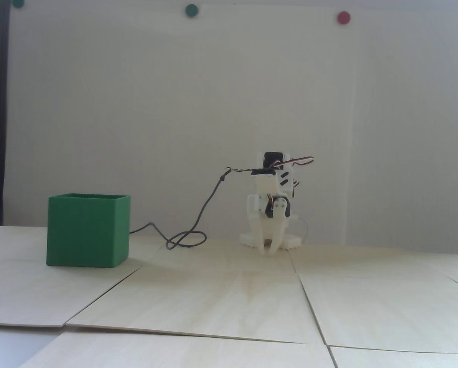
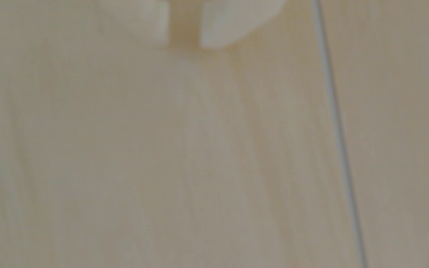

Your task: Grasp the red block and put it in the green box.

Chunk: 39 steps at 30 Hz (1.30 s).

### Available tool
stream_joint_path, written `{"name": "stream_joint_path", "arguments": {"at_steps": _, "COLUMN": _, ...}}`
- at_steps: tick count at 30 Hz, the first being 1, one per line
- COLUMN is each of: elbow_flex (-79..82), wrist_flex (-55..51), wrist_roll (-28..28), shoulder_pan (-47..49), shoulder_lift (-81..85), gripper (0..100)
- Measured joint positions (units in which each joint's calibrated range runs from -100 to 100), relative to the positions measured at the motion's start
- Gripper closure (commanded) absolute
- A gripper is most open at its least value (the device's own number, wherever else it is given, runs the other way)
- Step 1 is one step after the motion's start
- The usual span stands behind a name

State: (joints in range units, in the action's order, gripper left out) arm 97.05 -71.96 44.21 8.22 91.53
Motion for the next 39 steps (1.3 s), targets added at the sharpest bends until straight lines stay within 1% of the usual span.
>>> {"name": "stream_joint_path", "arguments": {"at_steps": 7, "elbow_flex": 0.0, "wrist_flex": -3.2, "wrist_roll": 0.0, "shoulder_pan": 0.0, "shoulder_lift": 0.0, "gripper": 97}}
{"name": "stream_joint_path", "arguments": {"at_steps": 39, "elbow_flex": 0.0, "wrist_flex": -3.2, "wrist_roll": 0.0, "shoulder_pan": 0.0, "shoulder_lift": 0.0, "gripper": 97}}
